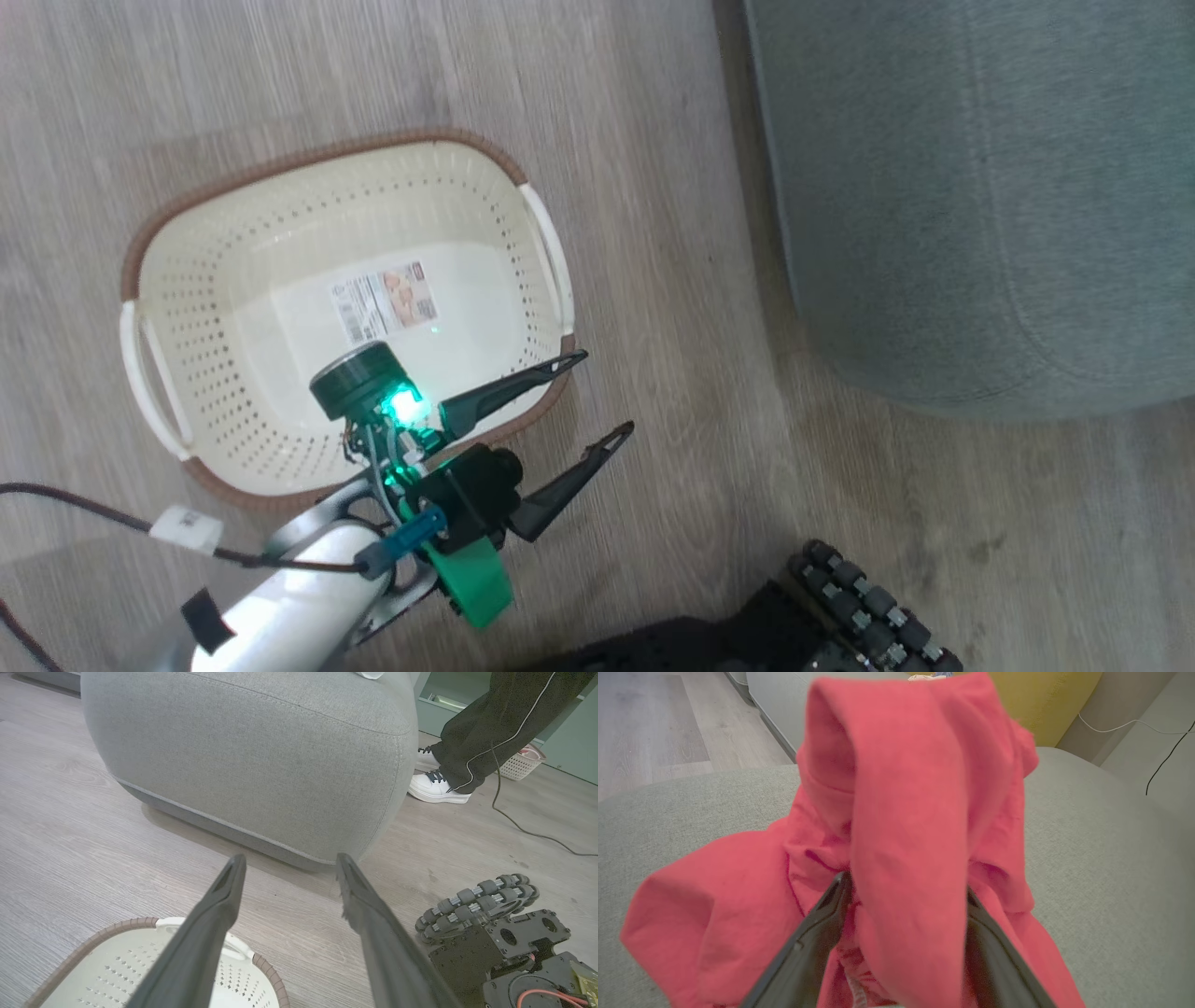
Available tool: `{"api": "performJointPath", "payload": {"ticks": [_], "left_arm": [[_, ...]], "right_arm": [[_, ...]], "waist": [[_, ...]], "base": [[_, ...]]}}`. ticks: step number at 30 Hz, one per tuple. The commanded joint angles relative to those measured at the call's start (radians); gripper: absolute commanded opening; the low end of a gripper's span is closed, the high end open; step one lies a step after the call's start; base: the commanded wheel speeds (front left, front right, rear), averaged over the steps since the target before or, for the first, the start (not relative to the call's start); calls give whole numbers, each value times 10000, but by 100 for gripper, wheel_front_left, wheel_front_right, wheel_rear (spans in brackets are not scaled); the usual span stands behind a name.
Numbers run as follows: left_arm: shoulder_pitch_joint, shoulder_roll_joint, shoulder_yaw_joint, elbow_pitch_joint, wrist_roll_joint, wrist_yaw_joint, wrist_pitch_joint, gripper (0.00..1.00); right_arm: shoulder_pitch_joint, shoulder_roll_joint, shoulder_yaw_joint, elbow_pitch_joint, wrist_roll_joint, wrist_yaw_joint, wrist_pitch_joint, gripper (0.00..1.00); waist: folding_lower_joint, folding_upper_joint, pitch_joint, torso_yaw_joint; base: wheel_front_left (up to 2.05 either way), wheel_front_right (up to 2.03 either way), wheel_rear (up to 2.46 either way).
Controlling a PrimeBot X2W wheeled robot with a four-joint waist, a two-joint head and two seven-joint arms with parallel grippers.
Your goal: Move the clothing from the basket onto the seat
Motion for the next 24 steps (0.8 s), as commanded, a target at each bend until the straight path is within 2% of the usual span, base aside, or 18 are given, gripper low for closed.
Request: {"api": "performJointPath", "payload": {"ticks": [1, 14, 19, 24], "left_arm": [[90, 34, 199, -194, -69, -10, -95, 100], [467, -945, 386, 306, -193, -10, -95, 100], [776, -1384, 767, 473, -218, -10, -95, 100], [1131, -1766, 1292, 620, -181, -10, -95, 100]], "right_arm": [[58, -191, 178, -213, -104, -4, -98, 100], [743, -521, 2045, 590, -22, -4, -581, 100], [1386, -528, 2763, 86, 652, -4, -717, 100], [2460, -406, 3983, -1373, 1956, -4, -730, 100]], "waist": [[0, 0, -290, -63], [0, 0, -2277, -65], [0, 0, -3159, 153], [0, 0, -3979, 498]], "base": [[0, 0, 0], [0, 0, 0], [0, 0, 0], [0, 0, 0]]}}
